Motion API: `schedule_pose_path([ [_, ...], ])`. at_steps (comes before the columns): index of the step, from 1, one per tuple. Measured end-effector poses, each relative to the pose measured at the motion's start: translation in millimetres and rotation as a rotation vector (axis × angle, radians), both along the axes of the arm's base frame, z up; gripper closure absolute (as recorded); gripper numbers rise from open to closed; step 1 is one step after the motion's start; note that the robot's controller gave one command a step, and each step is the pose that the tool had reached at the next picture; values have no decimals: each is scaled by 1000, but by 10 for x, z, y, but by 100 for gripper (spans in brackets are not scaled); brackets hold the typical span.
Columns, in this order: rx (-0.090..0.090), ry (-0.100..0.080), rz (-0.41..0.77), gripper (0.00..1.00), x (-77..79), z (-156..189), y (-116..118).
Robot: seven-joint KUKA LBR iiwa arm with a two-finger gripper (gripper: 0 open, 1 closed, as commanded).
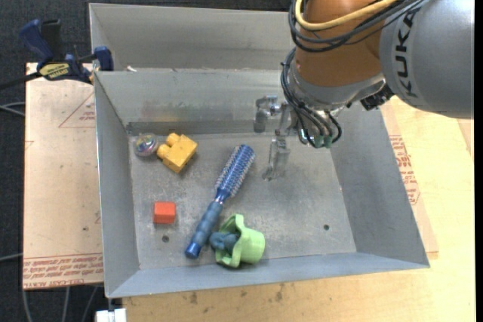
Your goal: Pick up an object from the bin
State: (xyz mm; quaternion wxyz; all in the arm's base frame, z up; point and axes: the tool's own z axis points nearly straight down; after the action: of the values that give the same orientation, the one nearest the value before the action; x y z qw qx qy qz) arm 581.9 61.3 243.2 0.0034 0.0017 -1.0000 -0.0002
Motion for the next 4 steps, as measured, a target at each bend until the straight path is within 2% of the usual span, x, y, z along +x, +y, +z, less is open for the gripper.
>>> schedule_pose_path([
  [1, 2, -2, 201, 0, -134, -1172, 473],
  [2, 2, -13, 351, 0, -306, -1370, 570],
  [3, 3, -6, 656, 0, -268, -1743, 614],
  [4, 3, -9, 655, 100, -259, -1727, 613],
])
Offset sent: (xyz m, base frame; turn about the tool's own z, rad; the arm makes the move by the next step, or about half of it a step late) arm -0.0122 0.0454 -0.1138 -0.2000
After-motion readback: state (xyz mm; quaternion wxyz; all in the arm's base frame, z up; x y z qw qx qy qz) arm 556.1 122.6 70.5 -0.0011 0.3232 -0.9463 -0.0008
